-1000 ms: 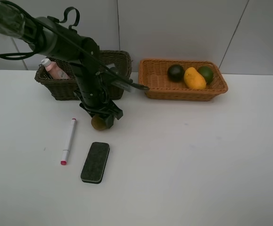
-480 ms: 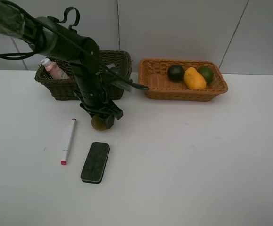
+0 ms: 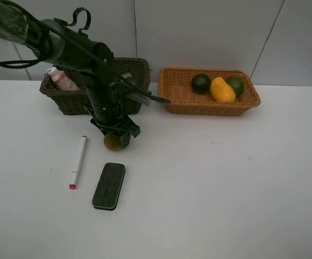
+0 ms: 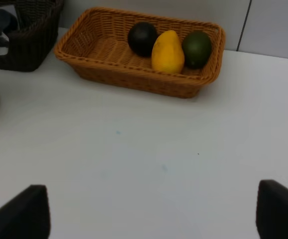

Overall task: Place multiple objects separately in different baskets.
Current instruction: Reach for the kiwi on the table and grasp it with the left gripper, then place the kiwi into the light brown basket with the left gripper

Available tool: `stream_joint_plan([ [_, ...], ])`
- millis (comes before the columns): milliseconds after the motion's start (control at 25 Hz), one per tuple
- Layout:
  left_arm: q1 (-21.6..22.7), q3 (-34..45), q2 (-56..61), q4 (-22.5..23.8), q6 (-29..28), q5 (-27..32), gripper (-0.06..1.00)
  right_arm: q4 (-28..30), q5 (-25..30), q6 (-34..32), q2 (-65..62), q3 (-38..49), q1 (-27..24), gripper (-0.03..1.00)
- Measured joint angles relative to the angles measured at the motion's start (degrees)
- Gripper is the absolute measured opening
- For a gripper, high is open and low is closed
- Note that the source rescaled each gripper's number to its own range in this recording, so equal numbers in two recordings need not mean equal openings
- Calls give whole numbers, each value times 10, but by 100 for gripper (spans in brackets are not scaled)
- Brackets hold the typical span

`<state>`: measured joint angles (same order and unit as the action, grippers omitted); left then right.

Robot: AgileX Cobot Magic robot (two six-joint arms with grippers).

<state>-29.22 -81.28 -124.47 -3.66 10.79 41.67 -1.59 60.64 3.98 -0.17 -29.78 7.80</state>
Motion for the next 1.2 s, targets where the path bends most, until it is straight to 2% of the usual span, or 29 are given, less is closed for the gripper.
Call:
stream_joint_plan([
  [440,0,-7,72,-1,-13,31,62,0,0,0,0,0,0,100],
  [640,0,-57,110,6,-31,91,62,0,0,0,0,0,0,100],
  [880,2,-140,115,51,-44,157,62,0,0,0,0,0,0,100],
  [1040,16,-179,115,95,-56,164,62,0,0,0,0,0,0,100],
  [1200,29,-188,118,110,-59,162,62,0,0,0,0,0,0,100],
])
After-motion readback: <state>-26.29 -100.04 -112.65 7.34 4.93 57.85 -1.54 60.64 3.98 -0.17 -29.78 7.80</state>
